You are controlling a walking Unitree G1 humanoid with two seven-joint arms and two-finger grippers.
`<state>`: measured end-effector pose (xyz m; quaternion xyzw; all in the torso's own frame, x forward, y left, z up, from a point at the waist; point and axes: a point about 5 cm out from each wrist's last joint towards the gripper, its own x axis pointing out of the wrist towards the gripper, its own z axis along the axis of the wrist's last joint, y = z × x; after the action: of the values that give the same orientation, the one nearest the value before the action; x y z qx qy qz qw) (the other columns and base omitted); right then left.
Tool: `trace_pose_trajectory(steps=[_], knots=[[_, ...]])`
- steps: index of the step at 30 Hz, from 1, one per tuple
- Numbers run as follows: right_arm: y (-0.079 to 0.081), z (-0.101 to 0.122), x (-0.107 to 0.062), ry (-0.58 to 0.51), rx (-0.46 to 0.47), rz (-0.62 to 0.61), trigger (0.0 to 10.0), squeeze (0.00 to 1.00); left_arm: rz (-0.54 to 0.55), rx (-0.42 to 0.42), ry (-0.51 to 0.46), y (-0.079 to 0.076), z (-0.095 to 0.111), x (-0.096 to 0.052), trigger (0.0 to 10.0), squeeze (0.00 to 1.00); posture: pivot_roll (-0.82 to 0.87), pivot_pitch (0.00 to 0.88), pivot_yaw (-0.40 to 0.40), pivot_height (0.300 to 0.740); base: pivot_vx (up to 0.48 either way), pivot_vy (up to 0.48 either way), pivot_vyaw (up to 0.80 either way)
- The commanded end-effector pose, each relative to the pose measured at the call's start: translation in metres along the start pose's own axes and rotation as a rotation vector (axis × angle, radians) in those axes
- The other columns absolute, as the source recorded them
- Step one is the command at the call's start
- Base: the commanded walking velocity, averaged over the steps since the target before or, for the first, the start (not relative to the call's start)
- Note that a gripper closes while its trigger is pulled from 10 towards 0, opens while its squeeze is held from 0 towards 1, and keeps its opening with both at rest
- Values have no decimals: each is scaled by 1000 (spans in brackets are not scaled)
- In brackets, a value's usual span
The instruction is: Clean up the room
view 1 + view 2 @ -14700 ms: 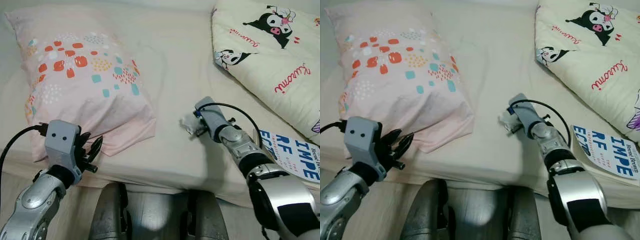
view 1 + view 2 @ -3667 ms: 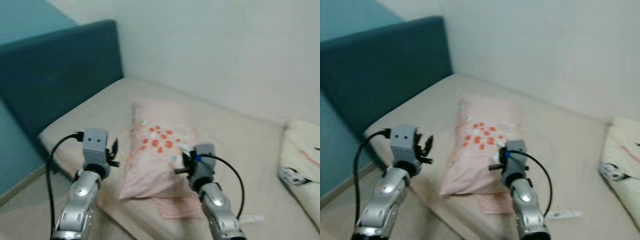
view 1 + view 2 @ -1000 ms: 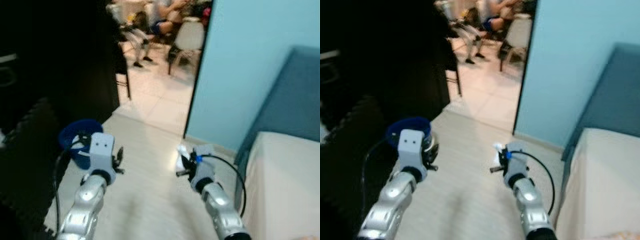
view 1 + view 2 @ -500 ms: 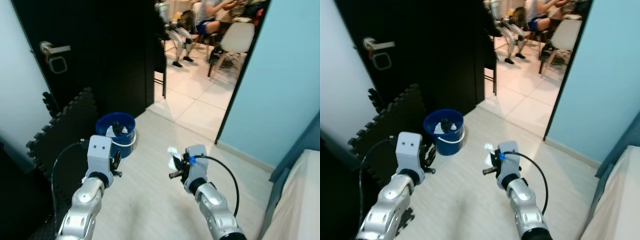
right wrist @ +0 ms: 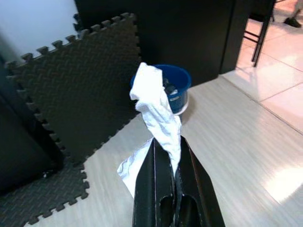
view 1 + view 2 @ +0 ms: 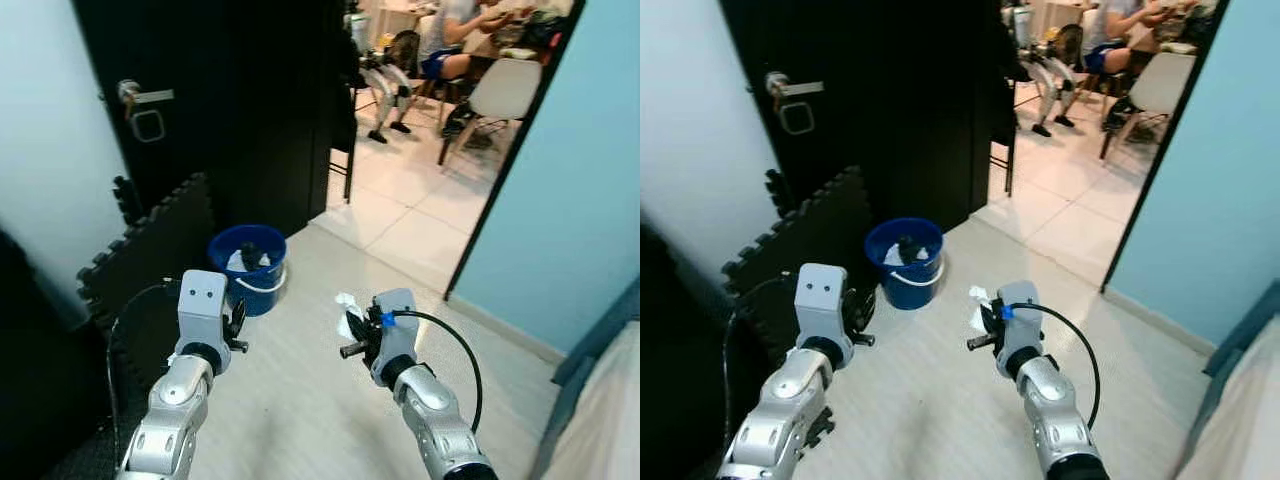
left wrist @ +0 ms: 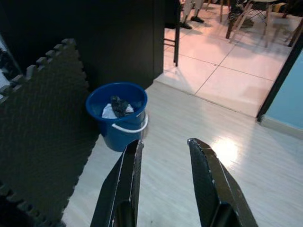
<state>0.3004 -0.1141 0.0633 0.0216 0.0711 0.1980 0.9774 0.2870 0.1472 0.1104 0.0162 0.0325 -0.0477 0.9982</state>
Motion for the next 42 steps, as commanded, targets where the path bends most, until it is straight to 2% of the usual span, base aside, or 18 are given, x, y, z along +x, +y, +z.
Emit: trace_pose_trajectory(steps=[1,28,42], knots=[[0,-1,2,4,9,3,10000,0,13,-3,-5,1,1,1,10000,0,84,0,-49,740,352,0,0],[8,1,8,1,-21,52,10000,0,51,2,-20,9,3,-1,10000,0,102,0,-61,740,370,0,0],[13,0,11,8,-38,74,10000,0,55,6,-21,9,4,-1,10000,0,108,0,-64,740,370,0,738]])
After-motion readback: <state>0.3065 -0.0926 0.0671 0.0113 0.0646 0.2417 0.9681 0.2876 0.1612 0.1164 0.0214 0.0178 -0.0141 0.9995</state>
